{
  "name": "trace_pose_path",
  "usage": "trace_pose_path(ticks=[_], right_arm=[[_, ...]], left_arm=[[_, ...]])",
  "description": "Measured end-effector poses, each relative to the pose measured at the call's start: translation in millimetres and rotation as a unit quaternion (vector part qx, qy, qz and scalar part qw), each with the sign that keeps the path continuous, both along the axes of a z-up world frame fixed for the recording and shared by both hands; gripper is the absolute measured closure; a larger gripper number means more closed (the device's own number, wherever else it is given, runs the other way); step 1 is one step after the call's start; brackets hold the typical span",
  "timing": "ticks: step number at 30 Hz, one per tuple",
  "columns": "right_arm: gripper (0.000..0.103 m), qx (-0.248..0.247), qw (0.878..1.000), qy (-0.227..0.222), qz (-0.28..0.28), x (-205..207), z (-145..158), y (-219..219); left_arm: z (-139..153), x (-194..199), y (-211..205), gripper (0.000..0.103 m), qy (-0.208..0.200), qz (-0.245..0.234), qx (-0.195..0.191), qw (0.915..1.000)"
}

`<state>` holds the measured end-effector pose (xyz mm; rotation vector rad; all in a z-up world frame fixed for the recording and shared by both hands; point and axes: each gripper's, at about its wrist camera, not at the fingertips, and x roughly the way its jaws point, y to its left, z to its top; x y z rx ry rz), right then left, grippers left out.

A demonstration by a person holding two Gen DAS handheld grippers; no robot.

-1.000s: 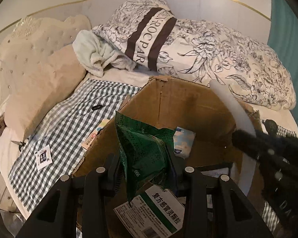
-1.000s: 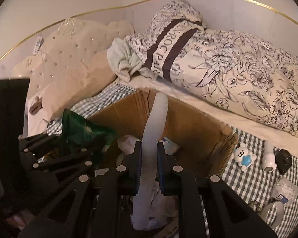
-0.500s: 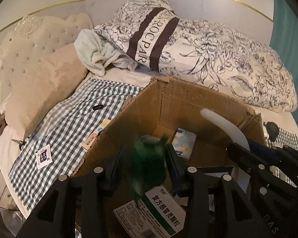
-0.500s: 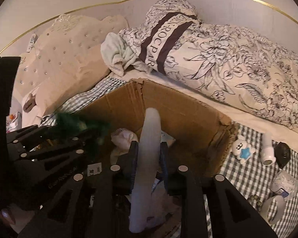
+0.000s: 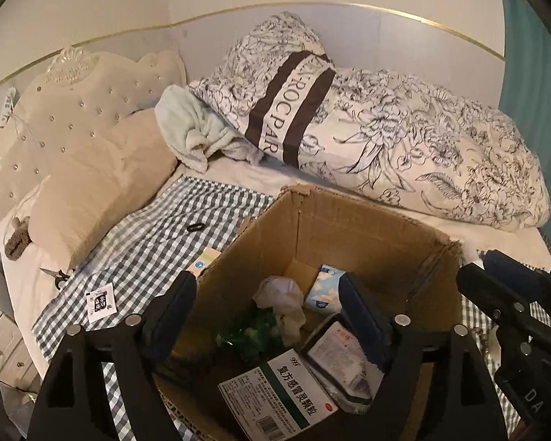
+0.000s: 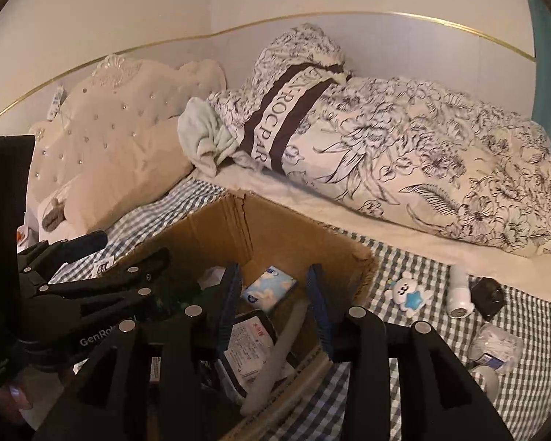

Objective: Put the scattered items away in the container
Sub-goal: 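Open both tools to drop the green bag and white tube into the box, then move both open tools back toward the bracelet and tape roll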

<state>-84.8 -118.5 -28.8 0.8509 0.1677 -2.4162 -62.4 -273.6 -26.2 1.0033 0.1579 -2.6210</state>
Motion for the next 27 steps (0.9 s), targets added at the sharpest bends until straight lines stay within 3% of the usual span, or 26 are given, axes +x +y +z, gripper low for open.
trace_pose_path(ticks=[3, 12, 16, 20, 27], right_arm=[[0.060, -0.005, 1.000, 0.008, -0.006, 5.6, 9.3, 9.9], [0.038, -0.024, 0.999, 0.036, -0.028, 24.2, 36.7, 40.4], [0.018, -0.035, 0.997, 0.049, -0.043, 32.6, 48.4, 56.1], [0.007, -0.035, 0.996, 0.060, -0.060, 40.9, 56.9, 70.5], [0.000, -0.026, 0.994, 0.068, -0.088, 49.9, 63.8, 97.2]], left_arm=[[11.7, 6.0, 7.2, 0.009, 0.015, 0.000, -0.005, 0.9999], [37.0, 20.8, 25.6, 0.001, 0.042, -0.008, -0.012, 0.9990], [47.9, 27.8, 34.9, 0.000, 0.057, -0.013, -0.012, 0.9982], [53.9, 33.2, 42.7, 0.000, 0.066, -0.019, -0.012, 0.9976], [53.0, 34.2, 58.5, 0.000, 0.061, -0.044, -0.019, 0.9970]])
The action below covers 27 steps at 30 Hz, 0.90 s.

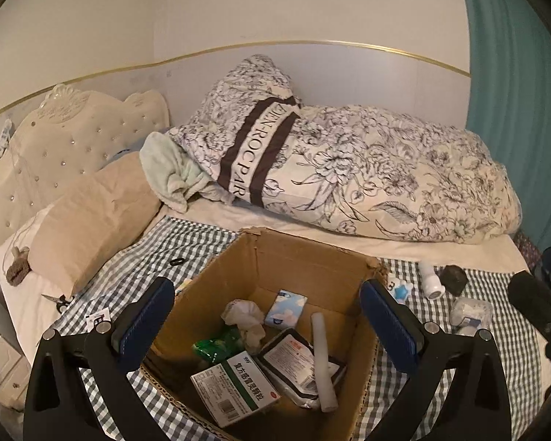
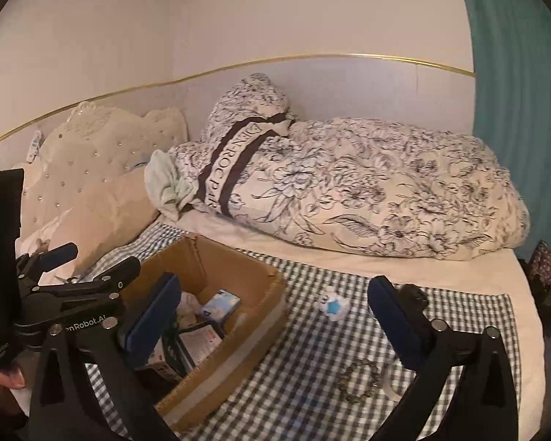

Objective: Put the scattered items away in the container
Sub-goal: 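Move both open tools back toward the bracelet and tape roll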

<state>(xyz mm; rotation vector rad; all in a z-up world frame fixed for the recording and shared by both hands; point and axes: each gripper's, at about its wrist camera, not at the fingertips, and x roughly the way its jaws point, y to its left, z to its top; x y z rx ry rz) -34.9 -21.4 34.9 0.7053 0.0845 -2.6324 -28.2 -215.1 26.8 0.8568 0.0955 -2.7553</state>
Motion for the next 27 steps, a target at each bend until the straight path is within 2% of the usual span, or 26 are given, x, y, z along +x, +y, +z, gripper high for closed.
trace_pose_path(ticks=[9, 14, 17, 22, 27], right_arm=[[0.000, 0.010, 1.000, 0.007, -0.024, 12.1, 1.9, 27.0], [0.000, 0.015, 0.999, 0.007, -0.044, 14.8, -3.5, 46.9], [0.000, 0.016, 0.998, 0.003, -0.058, 14.7, -7.1, 61.9], [0.000, 0.021, 0.997, 0.000, -0.079, 13.5, -11.9, 85.8], [0.000, 0.033, 0.995, 0.003, -0.091, 13.3, -17.1, 105.5]], left_arm=[[-9.1, -5.0, 24.5, 0.000, -0.001, -0.026, -0.009, 0.9996], [-13.0, -7.8, 53.3, 0.000, 0.001, -0.072, -0.032, 0.9969], [-16.6, -11.2, 68.4, 0.000, 0.003, -0.082, -0.035, 0.9960], [-25.3, -14.3, 97.2, 0.000, 0.014, -0.134, -0.028, 0.9905], [-30.0, -21.6, 122.4, 0.000, 0.012, -0.148, -0.032, 0.9883]])
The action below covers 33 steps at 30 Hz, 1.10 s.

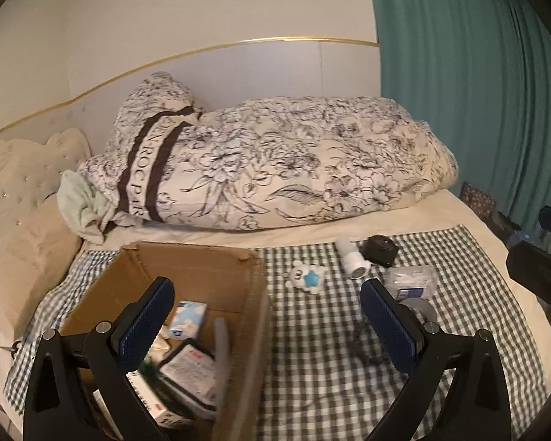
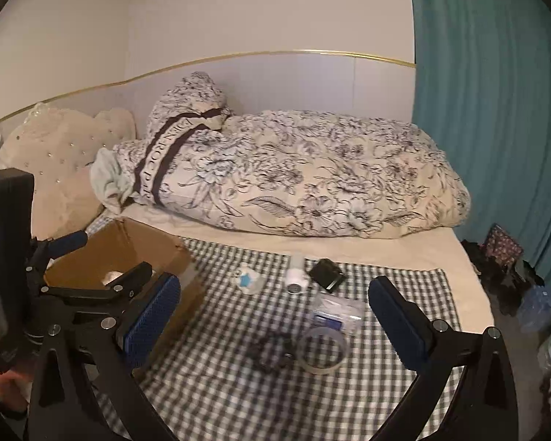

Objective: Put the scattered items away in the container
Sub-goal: 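Move both open tools back toward the bracelet and tape roll, then grasp the dark bead bracelet with the left tool while the right grasps the tape roll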

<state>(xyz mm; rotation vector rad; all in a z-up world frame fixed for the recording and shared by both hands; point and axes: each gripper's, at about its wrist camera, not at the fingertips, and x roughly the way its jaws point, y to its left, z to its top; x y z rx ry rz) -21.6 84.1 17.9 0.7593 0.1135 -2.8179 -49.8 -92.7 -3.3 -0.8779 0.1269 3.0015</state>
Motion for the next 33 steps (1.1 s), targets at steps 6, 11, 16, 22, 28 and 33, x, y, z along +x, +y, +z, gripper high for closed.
trace_pose_path(ticks=[6, 11, 16, 22, 28, 33], right_arm=[[0.000, -0.001, 1.000, -0.014, -0.024, -3.4, -15.1, 27.1], [0.000, 0.000, 0.999, -0.026, -0.037, -9.4, -28.2, 43.0], [0.000, -0.003, 0.998, -0.037, -0.045, -16.9, -39.4, 53.4], [0.000, -0.002, 0.998, -0.049, -0.050, -26.7, -56.0, 61.5], [0.000, -0.003, 0.996, -0.072, -0.057, -40.9, -79.1, 69.5], [0.000, -0.011, 0.994, -0.093, -0.065, -52.8, -95.8, 79.5]], left_arm=[[-11.4, -8.1, 23.4, 0.000, -0.001, -0.015, 0.004, 0.9999], [-24.4, -16.8, 41.5, 0.000, -0.022, -0.036, 0.016, 0.9990], [-38.2, -25.2, 54.5, 0.000, -0.039, -0.045, 0.029, 0.9978], [-55.7, -36.8, 60.6, 0.000, -0.054, -0.035, 0.029, 0.9975], [-78.4, -45.9, 69.4, 0.000, -0.075, -0.047, 0.022, 0.9959], [-99.2, -52.6, 75.3, 0.000, -0.091, -0.065, 0.036, 0.9931]])
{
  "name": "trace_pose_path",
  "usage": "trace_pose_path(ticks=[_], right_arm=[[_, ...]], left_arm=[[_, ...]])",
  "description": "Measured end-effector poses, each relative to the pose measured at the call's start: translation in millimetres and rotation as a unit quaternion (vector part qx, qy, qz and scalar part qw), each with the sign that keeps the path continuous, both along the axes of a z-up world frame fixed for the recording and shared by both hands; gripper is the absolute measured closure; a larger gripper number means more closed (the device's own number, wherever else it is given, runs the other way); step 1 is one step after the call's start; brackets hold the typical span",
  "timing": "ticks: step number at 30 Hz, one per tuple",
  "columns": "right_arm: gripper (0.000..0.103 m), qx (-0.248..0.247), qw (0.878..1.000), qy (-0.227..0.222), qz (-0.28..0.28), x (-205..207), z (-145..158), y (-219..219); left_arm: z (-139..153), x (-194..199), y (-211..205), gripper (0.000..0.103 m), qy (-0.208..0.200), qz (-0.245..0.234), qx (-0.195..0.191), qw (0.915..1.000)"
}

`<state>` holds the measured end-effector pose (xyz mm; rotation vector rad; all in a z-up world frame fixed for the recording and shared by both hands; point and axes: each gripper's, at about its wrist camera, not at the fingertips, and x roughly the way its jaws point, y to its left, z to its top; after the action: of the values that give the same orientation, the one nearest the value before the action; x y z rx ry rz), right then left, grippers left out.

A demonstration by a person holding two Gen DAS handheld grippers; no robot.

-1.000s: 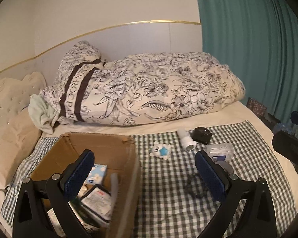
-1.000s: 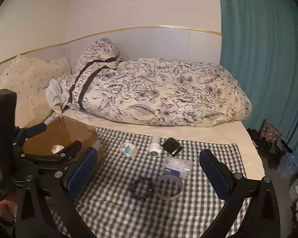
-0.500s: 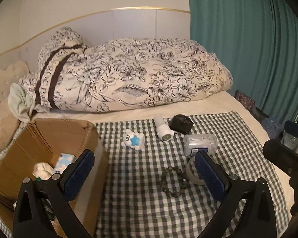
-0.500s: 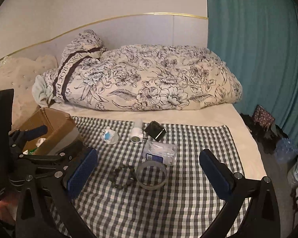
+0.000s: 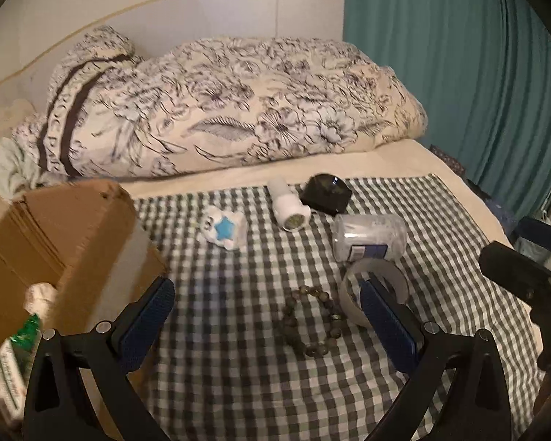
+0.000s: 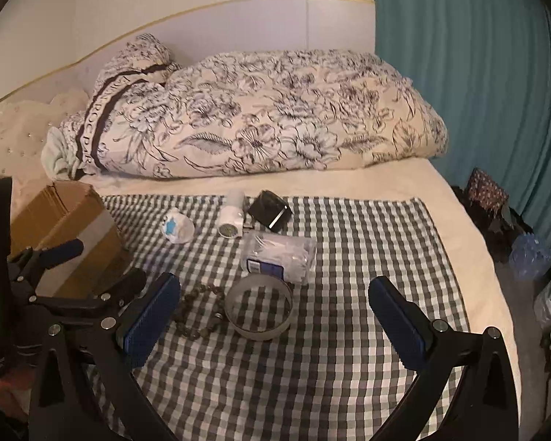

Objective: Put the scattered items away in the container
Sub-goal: 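Grasp the dark bead bracelet with the left tool while the right grasps the tape roll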

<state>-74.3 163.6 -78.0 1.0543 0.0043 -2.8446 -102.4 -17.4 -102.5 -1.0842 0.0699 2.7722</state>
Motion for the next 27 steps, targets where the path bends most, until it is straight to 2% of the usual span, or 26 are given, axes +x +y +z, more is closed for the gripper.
trace_pose_path(ticks=[14, 20, 27], right_arm=[[0.000, -0.009, 0.999, -0.050, -0.002, -31.0, -42.7, 8.2], [0.000, -0.003, 0.998, -0.060, -0.004, -44.5, -58.0, 6.6], [0.001, -0.003, 0.997, -0.082, -0.007, -60.6, -76.8, 7.3]], left_arm=[[-53.4, -16.0, 14.4, 0.000, -0.036, -0.019, -0.014, 0.9991], [-67.2, -19.3, 22.7, 0.004, -0.042, -0.027, -0.022, 0.9985], [-87.3, -25.6, 30.1, 0.004, -0.059, -0.033, -0.019, 0.9975]])
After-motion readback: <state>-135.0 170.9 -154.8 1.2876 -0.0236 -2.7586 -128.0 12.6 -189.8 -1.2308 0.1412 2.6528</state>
